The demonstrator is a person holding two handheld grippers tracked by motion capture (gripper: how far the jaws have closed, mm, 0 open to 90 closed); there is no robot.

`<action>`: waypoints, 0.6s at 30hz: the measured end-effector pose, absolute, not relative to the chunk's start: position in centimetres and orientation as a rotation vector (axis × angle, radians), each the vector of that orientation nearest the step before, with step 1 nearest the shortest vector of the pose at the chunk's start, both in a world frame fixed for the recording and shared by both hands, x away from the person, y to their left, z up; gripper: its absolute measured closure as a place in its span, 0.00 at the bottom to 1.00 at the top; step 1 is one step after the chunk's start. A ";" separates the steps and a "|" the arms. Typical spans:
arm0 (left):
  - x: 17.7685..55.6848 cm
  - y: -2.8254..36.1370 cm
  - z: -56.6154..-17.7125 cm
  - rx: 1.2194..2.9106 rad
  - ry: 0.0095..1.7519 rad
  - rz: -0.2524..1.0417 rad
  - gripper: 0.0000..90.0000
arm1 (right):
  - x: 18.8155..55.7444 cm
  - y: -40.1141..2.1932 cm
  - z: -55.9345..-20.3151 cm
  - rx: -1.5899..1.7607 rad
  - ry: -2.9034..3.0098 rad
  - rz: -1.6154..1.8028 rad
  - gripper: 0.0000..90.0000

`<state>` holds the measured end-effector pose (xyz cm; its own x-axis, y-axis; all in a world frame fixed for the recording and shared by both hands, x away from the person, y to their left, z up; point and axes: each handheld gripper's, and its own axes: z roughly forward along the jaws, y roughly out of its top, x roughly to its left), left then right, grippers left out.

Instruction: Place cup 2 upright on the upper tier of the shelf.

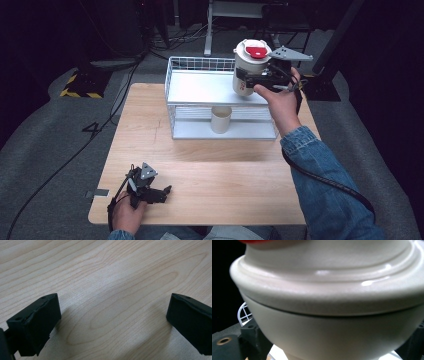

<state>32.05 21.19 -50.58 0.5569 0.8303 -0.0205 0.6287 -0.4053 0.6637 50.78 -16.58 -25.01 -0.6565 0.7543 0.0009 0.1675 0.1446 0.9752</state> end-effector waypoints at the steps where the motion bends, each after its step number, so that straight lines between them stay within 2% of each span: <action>1: 32.0 21.2 -50.6 2.165 1.166 0.418 0.00 | 50.9 -16.3 -25.1 0.880 1.927 1.544 0.10; 18: 32.1 21.2 -50.6 2.168 1.162 0.421 0.00 | 54.4 -12.7 -26.5 0.929 1.922 1.554 0.10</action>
<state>32.08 21.21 -50.59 0.5587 0.8292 -0.0170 0.6260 -0.4081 0.6645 54.37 -12.70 -26.51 -0.6446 0.7635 0.0388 0.1980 0.1178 0.9731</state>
